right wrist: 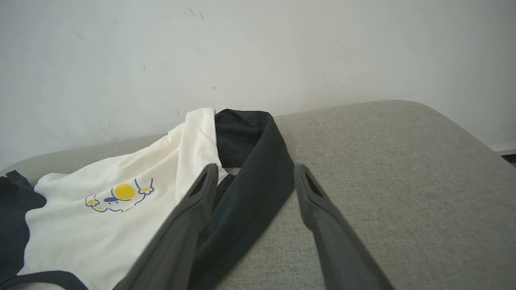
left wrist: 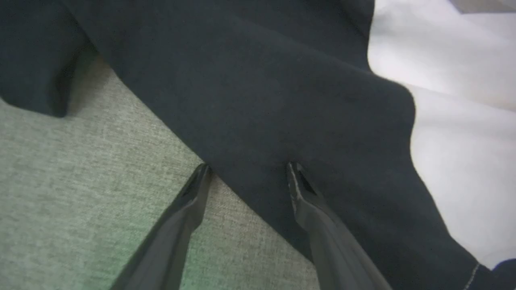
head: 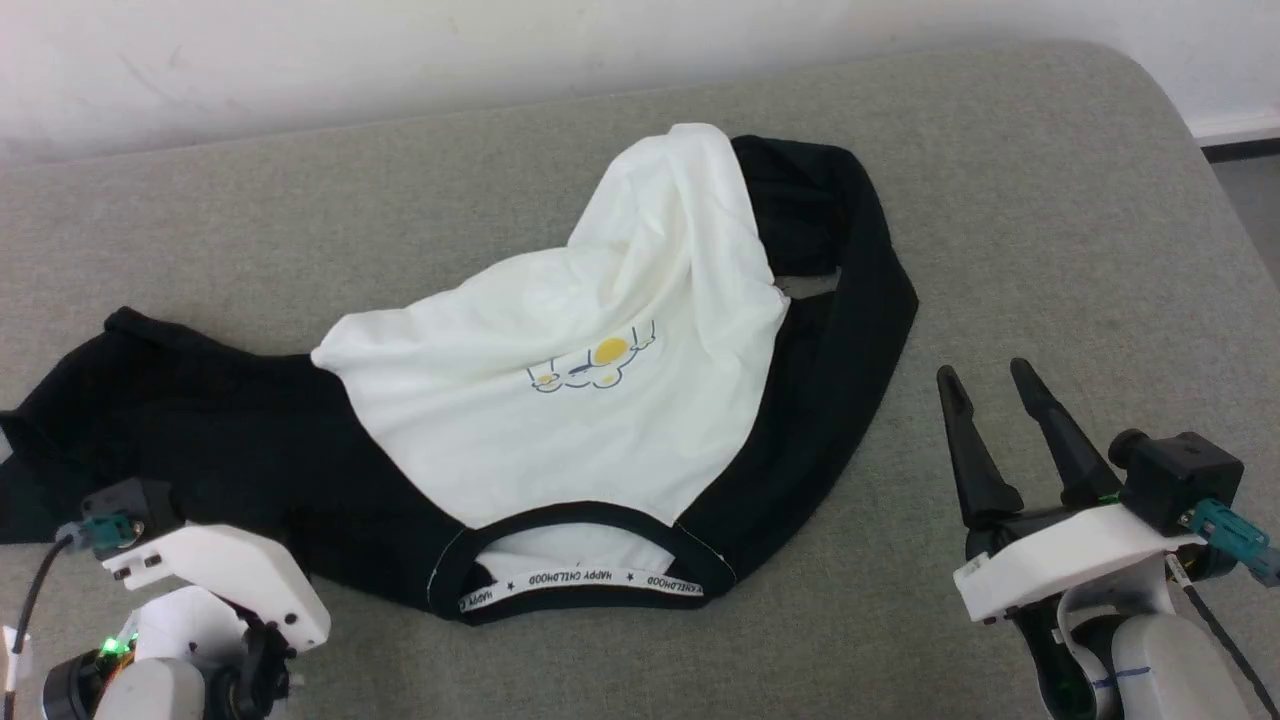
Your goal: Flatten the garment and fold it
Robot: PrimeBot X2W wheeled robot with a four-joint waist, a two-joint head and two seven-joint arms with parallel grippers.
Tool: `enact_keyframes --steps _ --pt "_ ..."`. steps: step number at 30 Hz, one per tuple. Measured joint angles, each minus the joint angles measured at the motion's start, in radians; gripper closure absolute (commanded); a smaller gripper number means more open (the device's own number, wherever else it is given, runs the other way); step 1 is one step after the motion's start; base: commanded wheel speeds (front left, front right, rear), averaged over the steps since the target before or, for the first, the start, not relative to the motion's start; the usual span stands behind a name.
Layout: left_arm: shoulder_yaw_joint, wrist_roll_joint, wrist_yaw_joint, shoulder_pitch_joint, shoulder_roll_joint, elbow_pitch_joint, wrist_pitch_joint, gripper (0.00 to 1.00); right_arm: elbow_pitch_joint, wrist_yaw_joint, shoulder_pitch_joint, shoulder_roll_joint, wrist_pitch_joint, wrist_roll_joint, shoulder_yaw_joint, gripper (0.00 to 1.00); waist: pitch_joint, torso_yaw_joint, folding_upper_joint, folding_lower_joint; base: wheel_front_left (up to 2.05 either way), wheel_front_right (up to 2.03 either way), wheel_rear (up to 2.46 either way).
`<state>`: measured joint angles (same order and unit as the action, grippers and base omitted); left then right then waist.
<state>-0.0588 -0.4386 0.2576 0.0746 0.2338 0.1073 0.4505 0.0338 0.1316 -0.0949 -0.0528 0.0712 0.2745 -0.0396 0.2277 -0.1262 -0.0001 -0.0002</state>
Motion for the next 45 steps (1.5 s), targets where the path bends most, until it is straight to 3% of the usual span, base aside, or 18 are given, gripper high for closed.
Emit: enact_keyframes --steps 3,4,6,14,20,26,35,42,43,44,45 --pt "0.000 -0.005 0.000 0.007 0.006 -0.007 0.021 0.03 -0.001 0.000 0.000 0.000 0.000 0.000 0.000 0.00 0.007 -0.008 0.0000 0.0000 0.00 0.00 0.00" --pt "0.003 -0.004 -0.001 0.009 0.011 -0.009 0.023 0.52 -0.002 0.000 0.000 0.000 0.000 0.000 0.001 0.00 0.009 -0.010 0.0000 0.0000 0.00 0.00 0.00" --pt "0.006 -0.001 -0.003 0.012 0.016 -0.012 0.006 1.00 -0.004 0.000 0.000 0.000 0.000 0.000 0.001 0.00 0.012 -0.011 0.0000 0.0001 0.00 0.00 0.00" --pt "0.006 0.026 -0.024 0.012 0.009 0.015 -0.177 1.00 -0.011 0.000 0.001 0.000 -0.004 0.004 -0.003 0.00 -0.004 -0.001 0.0000 0.0004 0.00 0.00 0.00" --pt "-0.029 0.026 -0.009 -0.045 0.003 0.012 -0.257 1.00 0.021 0.000 0.045 0.000 -0.155 0.034 0.003 0.00 -0.028 0.018 -0.0001 0.0003 0.00 0.00 0.00" --pt "-0.022 0.017 -0.009 -0.072 -0.026 0.013 -0.267 1.00 0.078 0.000 0.030 0.000 -0.289 0.053 0.005 0.00 -0.032 0.048 0.0000 0.0002 0.00 0.00 0.00" --pt "0.011 0.016 -0.016 -0.042 -0.039 0.020 -0.275 1.00 0.258 0.000 -0.142 0.000 -0.464 0.101 -0.017 0.00 0.000 0.090 0.0000 0.0002 0.00 0.00 0.00" --pt "0.034 0.013 -0.029 0.001 -0.043 0.031 -0.279 1.00 0.364 0.000 -0.270 0.000 -0.507 0.092 -0.031 0.00 0.036 0.122 0.0001 0.0002 0.00 0.00 0.00" --pt "0.036 0.013 -0.030 0.005 -0.044 0.033 -0.283 1.00 0.373 0.000 -0.282 0.000 -0.517 0.085 -0.034 0.07 0.040 0.126 0.0001 0.0002 0.00 0.00 0.00" --pt "0.038 0.011 -0.036 0.009 -0.044 0.034 -0.284 1.00 0.381 0.000 -0.293 0.000 -0.527 0.082 -0.036 0.39 0.044 0.130 0.0000 0.0002 0.00 0.00 0.00" --pt "0.039 0.008 -0.037 0.013 -0.044 0.035 -0.284 1.00 0.386 0.000 -0.302 -0.001 -0.532 0.081 -0.037 0.61 0.047 0.133 0.0000 0.0002 0.00 0.00 0.00"
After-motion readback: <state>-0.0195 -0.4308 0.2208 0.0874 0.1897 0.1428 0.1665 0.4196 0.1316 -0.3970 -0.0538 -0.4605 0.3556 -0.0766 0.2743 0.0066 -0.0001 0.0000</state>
